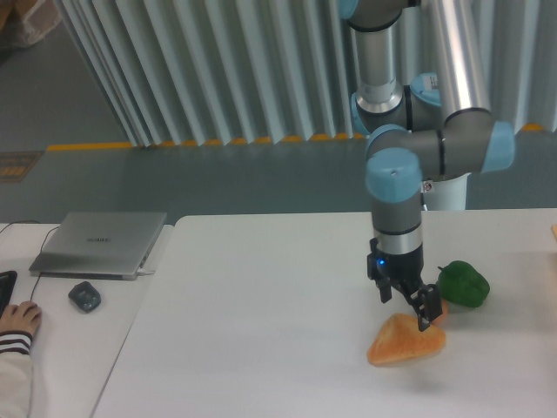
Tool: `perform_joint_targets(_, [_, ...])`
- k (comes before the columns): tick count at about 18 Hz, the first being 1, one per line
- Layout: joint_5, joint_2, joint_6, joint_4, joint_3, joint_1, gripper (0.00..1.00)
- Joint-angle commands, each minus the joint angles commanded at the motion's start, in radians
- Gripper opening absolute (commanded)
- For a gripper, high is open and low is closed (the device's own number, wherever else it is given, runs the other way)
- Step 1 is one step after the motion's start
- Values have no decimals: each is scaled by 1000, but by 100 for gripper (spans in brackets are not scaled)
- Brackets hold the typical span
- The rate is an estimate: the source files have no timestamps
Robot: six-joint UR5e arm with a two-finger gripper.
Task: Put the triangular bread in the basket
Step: 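Lower the open gripper onto the orange triangular bread, then close the gripper on the bread's corner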
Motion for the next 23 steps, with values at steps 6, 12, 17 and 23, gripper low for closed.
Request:
perform_joint_targets(6, [18,-15,48,0,0,-3,100])
perform_joint_targets(12, [58,-58,38,-2,0,-29,100])
perform_joint_targets(17, [60,-66,37,-2,0,-29,100])
perform_joint_targets(23, [89,-91,43,-2,8,-29,80])
